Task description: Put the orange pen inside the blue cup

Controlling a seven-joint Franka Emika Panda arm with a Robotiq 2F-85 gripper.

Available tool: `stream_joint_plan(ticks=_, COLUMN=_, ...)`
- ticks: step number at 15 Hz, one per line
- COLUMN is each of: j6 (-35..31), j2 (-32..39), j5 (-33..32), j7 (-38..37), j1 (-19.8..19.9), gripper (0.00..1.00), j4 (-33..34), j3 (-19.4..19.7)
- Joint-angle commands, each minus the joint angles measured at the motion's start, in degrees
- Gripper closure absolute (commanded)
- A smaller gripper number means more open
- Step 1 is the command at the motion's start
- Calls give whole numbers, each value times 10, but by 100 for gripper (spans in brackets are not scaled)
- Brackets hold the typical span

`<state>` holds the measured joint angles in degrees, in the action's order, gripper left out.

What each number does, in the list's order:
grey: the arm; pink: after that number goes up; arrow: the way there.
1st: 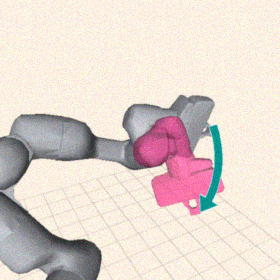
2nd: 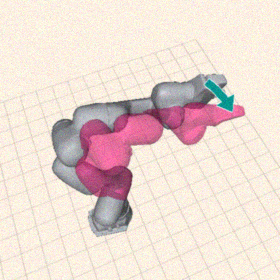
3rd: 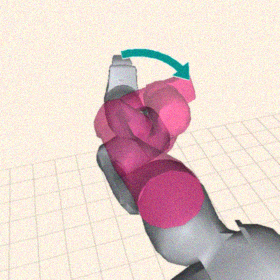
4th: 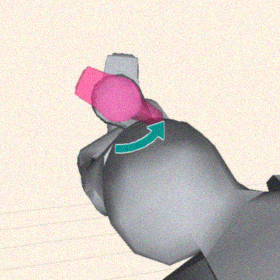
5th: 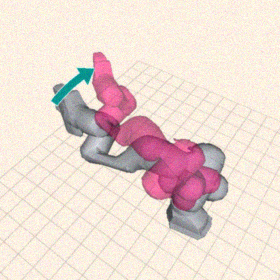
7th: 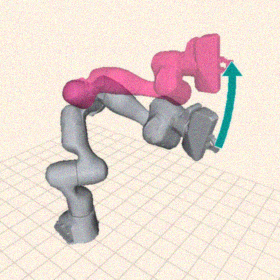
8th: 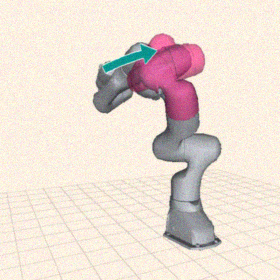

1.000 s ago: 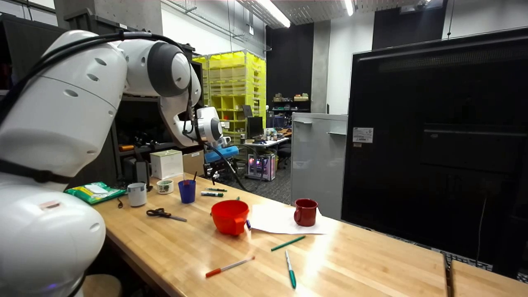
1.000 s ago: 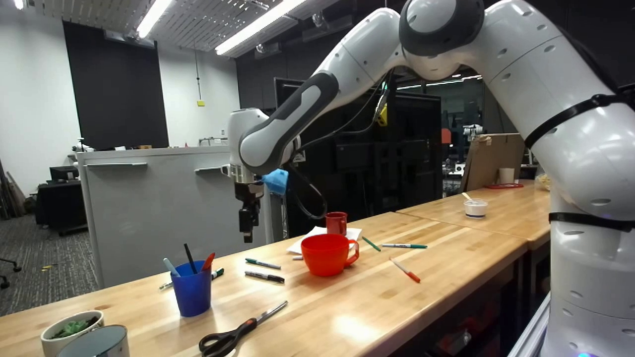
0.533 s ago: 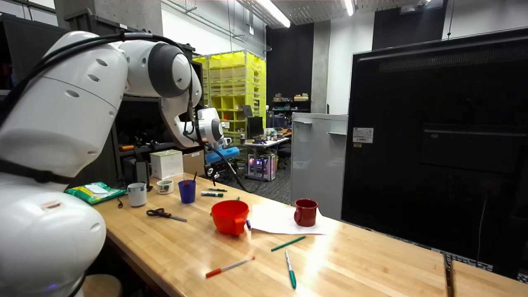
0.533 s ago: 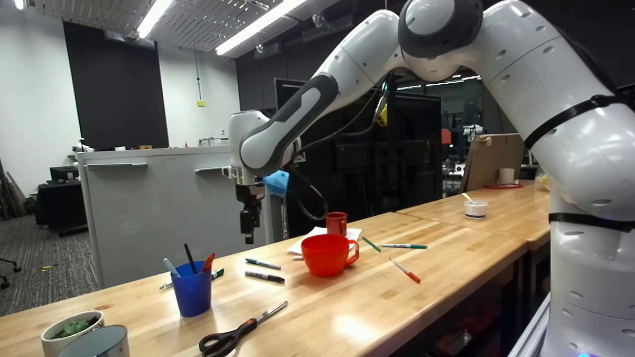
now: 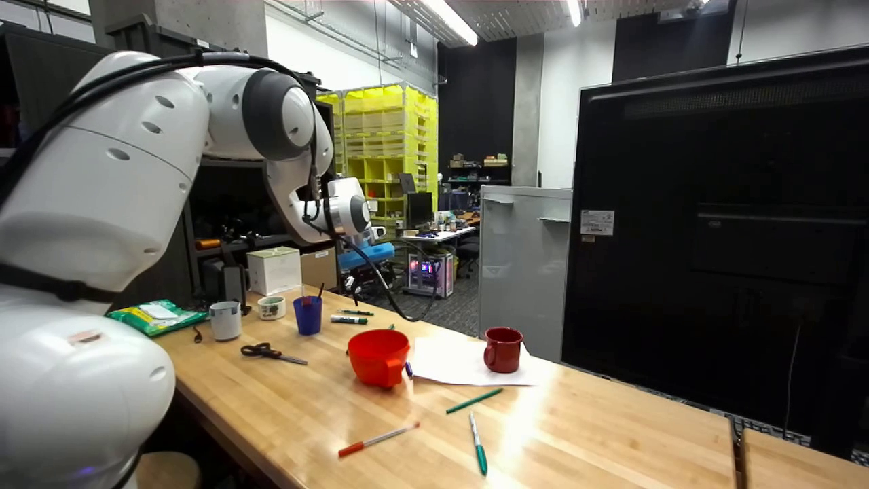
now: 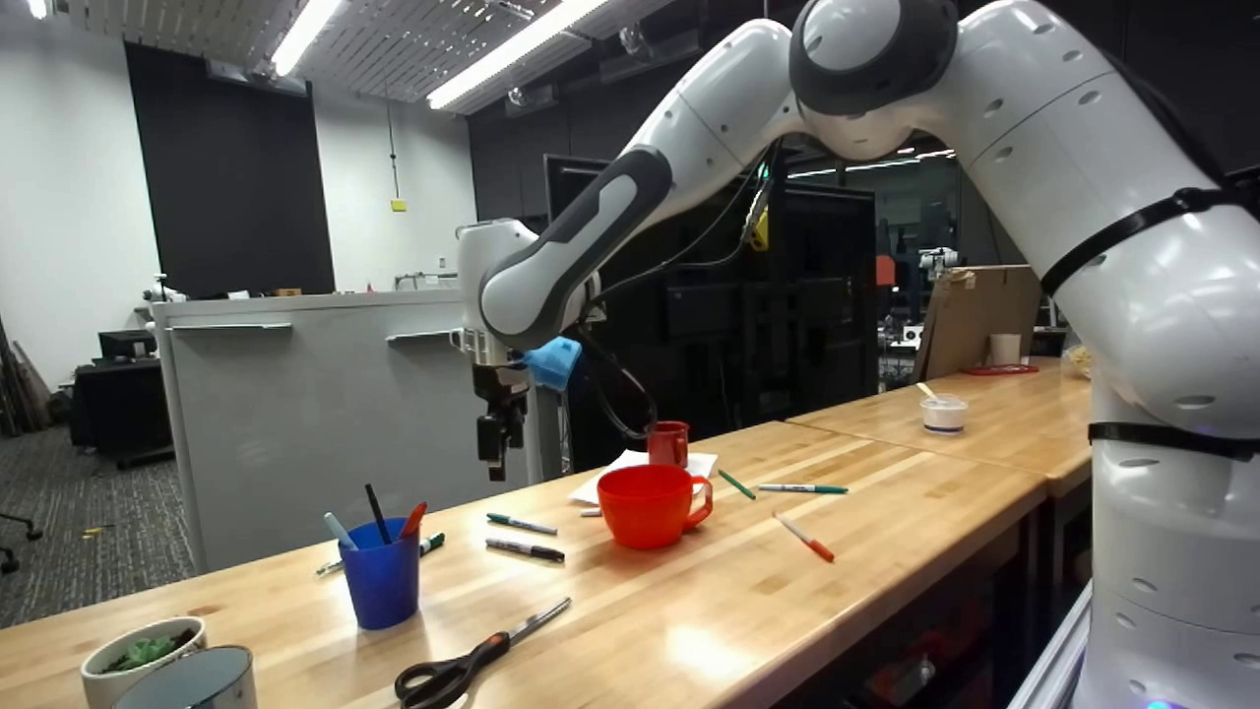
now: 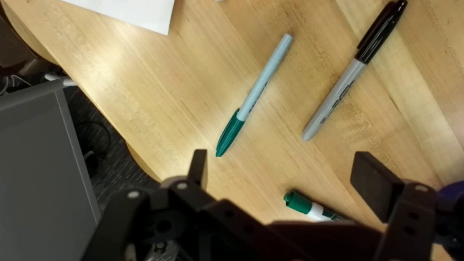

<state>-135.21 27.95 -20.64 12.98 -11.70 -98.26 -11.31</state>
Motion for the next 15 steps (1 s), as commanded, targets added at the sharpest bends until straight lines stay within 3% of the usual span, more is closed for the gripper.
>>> stream_joint_plan(ticks=1, j6=-6, j2=-38, j5=16, j7=-53, j1=-12, gripper=0, j4=-32, j3=17)
stream_joint_plan(ticks=11, j6=16, j2=-113, j5=29, j7=-152, j1=-27, gripper=0, j4=-109, j3=17)
stream_joint_plan(ticks=12, j6=18, j2=-75, j5=30, j7=-133, j1=-24, gripper=0, j4=-70, j3=17)
stream_joint_plan(ticks=15, j6=18, j2=-77, j5=30, j7=-134, j1=-27, gripper=0, j4=-73, j3=17)
